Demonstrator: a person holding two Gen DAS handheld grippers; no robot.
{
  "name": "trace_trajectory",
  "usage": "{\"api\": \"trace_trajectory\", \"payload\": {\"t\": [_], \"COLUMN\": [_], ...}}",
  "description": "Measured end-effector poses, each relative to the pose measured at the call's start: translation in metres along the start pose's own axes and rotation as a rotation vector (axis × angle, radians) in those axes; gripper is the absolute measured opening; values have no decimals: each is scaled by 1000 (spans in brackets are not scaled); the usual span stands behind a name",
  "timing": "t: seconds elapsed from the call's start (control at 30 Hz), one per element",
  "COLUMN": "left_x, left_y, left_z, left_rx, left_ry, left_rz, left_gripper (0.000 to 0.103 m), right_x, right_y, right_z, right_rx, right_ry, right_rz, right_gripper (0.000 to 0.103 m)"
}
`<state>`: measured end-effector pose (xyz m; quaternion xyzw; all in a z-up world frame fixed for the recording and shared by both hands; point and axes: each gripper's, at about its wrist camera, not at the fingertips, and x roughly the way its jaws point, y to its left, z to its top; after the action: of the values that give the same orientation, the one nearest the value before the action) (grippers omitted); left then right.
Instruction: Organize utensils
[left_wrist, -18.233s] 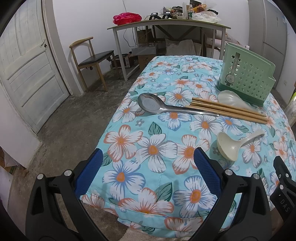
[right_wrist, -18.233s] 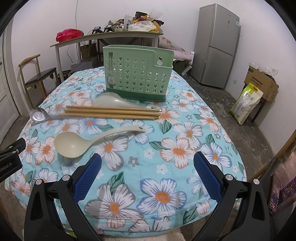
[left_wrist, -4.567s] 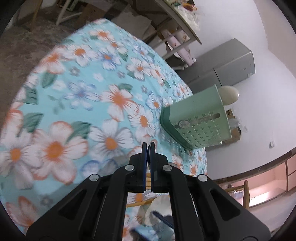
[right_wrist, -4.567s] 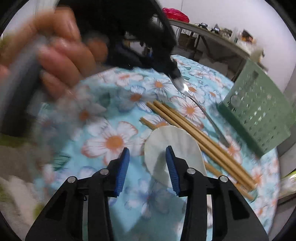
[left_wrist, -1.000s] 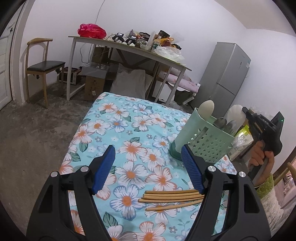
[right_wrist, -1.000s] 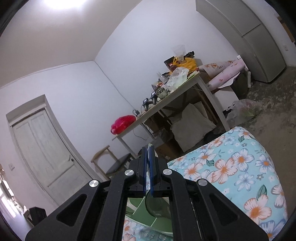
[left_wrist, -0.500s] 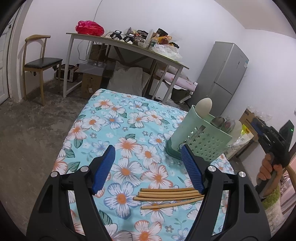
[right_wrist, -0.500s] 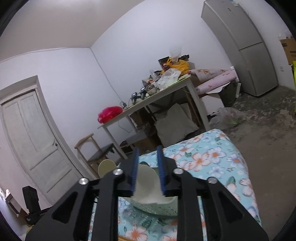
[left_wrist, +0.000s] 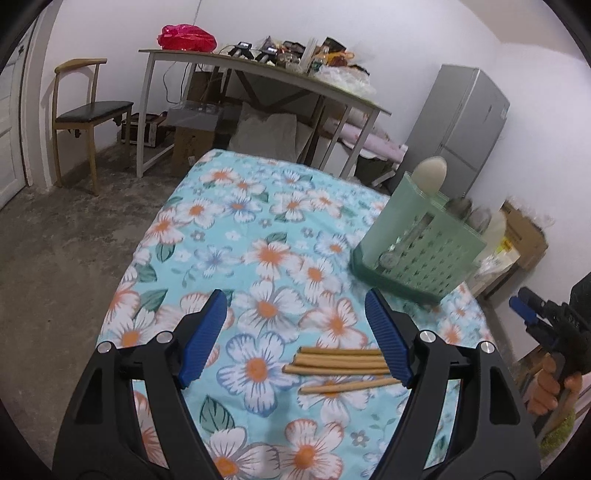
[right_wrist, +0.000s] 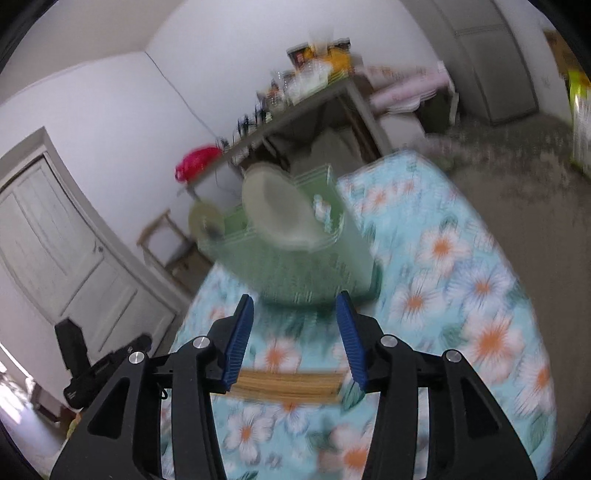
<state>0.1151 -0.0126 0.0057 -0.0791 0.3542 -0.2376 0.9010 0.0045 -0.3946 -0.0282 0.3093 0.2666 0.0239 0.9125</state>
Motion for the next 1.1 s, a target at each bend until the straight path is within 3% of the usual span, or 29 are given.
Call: {"api": "trace_trajectory", "payload": {"t": [0.2, 0.3, 0.43, 0.57, 0.8, 0.97, 1.1], "left_x": [18, 28, 40, 53, 47, 42, 29], "left_y": [-11, -16, -21, -24, -24, -23, -23], "left_z": [-18, -24, -31, -47, -63, -63, -59], "left_rx": [105, 149, 179, 215, 243, 238, 228], "left_ry": [49, 78, 121, 189, 201, 200, 155], "left_rz": [79, 110, 125, 141, 143, 125, 92], "left_gripper": [73, 73, 73, 73, 73, 73, 73], "right_x": [33, 49, 73, 96, 96, 86, 72], "right_y": [24, 48, 80, 90, 94, 89, 81], "right_z": [-34, -47, -64, -81, -101, -99, -87], "right_rx": [-17, -120, -283, -356, -405, -357, -304], "right_ry": [141, 162, 175, 242, 287, 320, 277], "right_rz": [28, -38, -133, -180, -201, -158, -159], "right_gripper": [46, 44, 34, 28, 27, 27, 27]}}
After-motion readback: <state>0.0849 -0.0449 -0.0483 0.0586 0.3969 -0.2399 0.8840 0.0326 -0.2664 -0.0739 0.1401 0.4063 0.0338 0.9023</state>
